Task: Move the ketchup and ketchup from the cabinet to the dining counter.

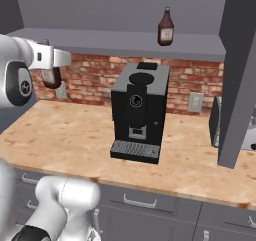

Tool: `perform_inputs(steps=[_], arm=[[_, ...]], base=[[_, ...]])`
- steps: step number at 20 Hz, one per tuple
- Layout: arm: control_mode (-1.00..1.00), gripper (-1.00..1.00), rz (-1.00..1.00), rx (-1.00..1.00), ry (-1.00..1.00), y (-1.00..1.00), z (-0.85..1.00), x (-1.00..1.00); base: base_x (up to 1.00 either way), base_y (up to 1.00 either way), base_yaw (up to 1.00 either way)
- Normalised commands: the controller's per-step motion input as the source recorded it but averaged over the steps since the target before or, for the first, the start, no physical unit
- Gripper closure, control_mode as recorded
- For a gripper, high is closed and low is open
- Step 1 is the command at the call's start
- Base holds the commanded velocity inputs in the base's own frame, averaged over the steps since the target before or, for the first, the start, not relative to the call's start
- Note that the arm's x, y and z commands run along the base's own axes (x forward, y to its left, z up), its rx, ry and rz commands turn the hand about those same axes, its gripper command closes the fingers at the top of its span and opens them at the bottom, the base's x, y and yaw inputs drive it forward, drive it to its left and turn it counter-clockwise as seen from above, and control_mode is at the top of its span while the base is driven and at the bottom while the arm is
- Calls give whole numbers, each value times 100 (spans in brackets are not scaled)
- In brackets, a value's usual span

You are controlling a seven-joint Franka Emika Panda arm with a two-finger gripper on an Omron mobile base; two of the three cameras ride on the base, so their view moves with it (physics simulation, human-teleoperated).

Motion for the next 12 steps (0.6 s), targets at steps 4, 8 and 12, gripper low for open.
perform_inputs(steps=[4, 8, 12], arm=[[-100, 100, 0, 0, 20, -1, -24, -59], [-100, 100, 0, 0, 26, 0, -38, -23], [-100, 100, 0, 0, 25, -4, -41, 0]], base=[[0, 0, 0], [0, 0, 0], [0, 0, 0]])
